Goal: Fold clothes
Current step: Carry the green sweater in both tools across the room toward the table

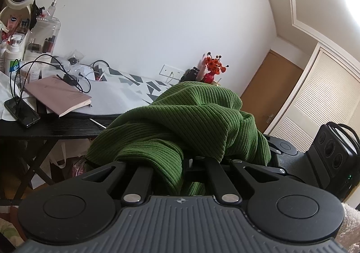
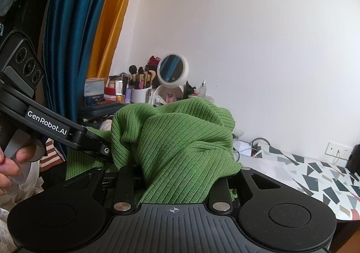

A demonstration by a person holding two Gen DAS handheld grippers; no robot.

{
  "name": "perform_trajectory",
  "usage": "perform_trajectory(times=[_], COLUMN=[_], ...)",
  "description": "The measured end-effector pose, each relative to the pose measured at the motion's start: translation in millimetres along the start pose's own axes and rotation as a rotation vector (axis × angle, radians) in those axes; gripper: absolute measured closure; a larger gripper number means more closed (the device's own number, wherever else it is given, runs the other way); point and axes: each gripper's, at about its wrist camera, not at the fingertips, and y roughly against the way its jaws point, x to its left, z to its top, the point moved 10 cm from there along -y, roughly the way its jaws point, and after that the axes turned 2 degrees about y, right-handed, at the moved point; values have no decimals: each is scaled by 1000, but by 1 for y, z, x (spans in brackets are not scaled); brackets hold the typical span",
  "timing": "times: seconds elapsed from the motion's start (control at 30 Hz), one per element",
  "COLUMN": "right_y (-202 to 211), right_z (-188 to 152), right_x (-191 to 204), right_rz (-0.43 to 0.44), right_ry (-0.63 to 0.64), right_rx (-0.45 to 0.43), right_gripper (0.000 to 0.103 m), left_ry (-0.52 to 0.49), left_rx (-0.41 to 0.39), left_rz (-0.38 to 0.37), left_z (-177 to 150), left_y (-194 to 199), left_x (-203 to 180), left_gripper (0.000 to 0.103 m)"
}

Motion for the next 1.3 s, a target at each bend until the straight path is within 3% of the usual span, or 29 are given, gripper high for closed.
perform_trajectory(times=[0.87, 1.3], right_y=[-44, -71], right_z=[-3, -7], right_x=[-1, -11], right_rz=[-43, -2], right_ry=[-18, -23], right_rx=[30, 47], right_gripper=[77, 77], left_ry=[-2, 31], left_rx=[43, 48], left_rz=[-25, 3], left_z=[15, 21], left_y=[-21, -35], left_x=[33, 51], left_gripper=[99, 99])
